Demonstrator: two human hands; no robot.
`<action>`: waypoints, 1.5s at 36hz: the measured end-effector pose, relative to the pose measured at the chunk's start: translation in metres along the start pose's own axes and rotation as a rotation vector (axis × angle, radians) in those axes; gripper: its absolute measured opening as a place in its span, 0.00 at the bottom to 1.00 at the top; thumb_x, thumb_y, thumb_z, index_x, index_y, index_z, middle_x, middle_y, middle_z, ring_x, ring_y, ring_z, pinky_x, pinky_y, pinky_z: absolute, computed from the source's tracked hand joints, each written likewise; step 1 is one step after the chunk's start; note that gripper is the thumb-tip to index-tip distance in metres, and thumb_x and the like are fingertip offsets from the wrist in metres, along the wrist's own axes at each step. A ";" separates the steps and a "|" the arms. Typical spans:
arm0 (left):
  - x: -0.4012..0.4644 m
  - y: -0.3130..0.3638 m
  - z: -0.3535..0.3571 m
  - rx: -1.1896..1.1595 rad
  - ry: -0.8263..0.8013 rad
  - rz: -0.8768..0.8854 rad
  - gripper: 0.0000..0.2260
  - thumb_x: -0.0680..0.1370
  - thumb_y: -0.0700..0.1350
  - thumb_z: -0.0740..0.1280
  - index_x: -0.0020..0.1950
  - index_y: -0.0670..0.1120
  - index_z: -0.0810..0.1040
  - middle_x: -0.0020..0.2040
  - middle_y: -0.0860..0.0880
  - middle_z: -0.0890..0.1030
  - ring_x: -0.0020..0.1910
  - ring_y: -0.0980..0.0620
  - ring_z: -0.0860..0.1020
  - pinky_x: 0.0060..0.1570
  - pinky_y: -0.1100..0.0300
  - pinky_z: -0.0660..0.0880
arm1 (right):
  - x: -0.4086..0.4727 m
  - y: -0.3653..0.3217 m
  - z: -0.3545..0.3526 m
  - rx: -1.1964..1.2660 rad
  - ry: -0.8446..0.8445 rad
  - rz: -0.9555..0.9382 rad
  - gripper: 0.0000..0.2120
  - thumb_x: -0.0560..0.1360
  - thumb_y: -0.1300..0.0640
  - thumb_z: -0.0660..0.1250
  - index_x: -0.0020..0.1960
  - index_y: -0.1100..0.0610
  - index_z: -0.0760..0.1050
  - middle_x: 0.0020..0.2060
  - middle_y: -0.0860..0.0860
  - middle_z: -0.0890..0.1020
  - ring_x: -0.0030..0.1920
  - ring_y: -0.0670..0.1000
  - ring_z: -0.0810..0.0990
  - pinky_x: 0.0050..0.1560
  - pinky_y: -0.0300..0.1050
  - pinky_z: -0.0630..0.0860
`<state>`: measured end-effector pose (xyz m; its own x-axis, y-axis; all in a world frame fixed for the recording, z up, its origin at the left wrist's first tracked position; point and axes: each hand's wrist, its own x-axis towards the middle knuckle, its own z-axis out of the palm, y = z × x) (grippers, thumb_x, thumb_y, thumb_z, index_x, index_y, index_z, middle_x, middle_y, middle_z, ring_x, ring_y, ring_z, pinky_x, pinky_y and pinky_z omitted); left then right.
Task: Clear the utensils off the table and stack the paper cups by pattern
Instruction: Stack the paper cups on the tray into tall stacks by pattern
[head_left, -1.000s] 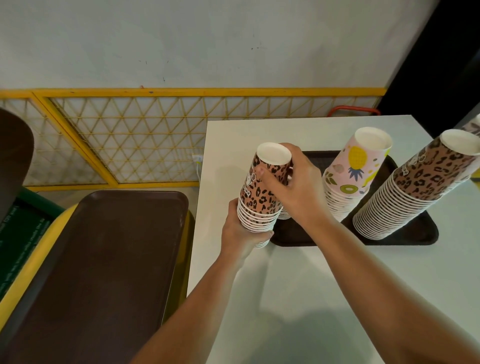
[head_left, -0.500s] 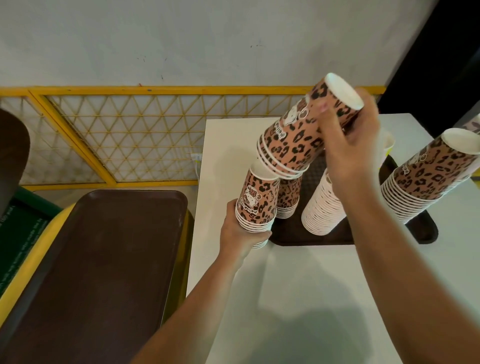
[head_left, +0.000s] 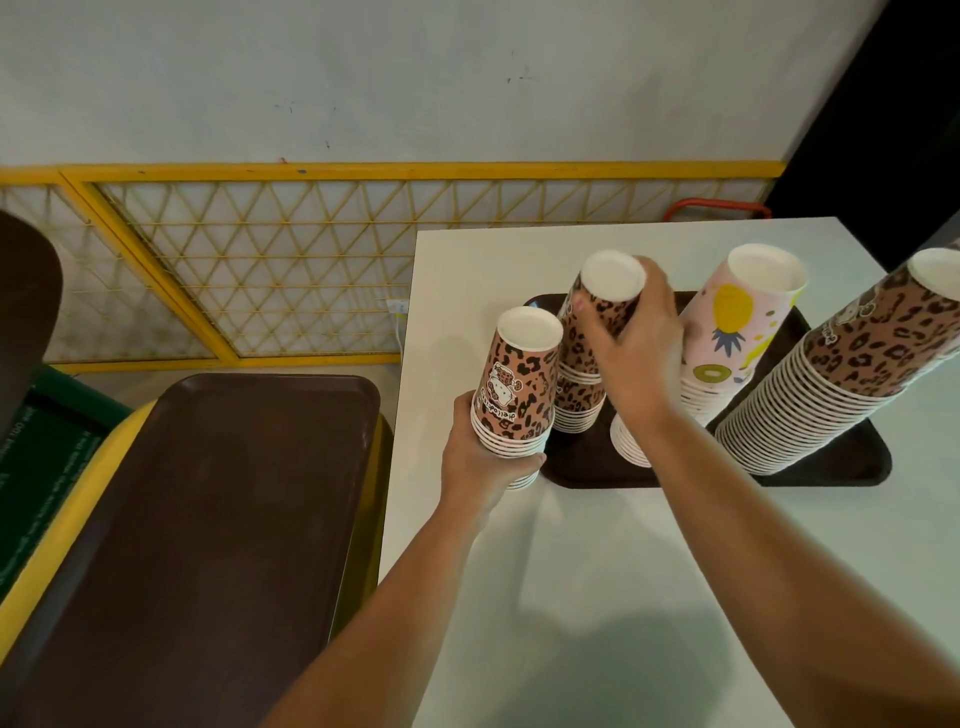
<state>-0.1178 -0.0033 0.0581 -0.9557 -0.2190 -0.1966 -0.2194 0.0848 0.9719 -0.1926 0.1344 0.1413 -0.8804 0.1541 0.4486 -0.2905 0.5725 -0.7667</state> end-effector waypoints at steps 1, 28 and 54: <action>0.000 0.000 0.000 0.000 0.001 0.001 0.35 0.59 0.34 0.80 0.54 0.60 0.66 0.51 0.62 0.77 0.52 0.60 0.76 0.54 0.56 0.75 | -0.002 0.004 0.003 -0.008 -0.015 0.007 0.26 0.73 0.53 0.70 0.65 0.64 0.67 0.58 0.58 0.76 0.59 0.54 0.73 0.55 0.29 0.62; -0.009 0.009 0.006 -0.004 -0.004 0.019 0.36 0.55 0.40 0.80 0.56 0.58 0.67 0.50 0.60 0.78 0.50 0.62 0.78 0.49 0.61 0.76 | -0.034 -0.040 -0.011 0.061 -0.281 0.013 0.25 0.69 0.50 0.73 0.62 0.56 0.71 0.51 0.48 0.78 0.55 0.48 0.76 0.52 0.37 0.72; -0.002 0.006 0.001 -0.009 -0.003 0.014 0.37 0.60 0.34 0.80 0.58 0.57 0.65 0.52 0.58 0.77 0.55 0.52 0.77 0.55 0.54 0.76 | 0.014 -0.021 -0.016 -0.034 0.056 0.027 0.28 0.71 0.48 0.70 0.66 0.58 0.68 0.59 0.53 0.77 0.60 0.52 0.75 0.59 0.44 0.71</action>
<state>-0.1174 -0.0009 0.0639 -0.9594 -0.2146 -0.1832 -0.2041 0.0793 0.9757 -0.1926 0.1375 0.1714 -0.8650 0.2139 0.4539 -0.2536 0.5943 -0.7632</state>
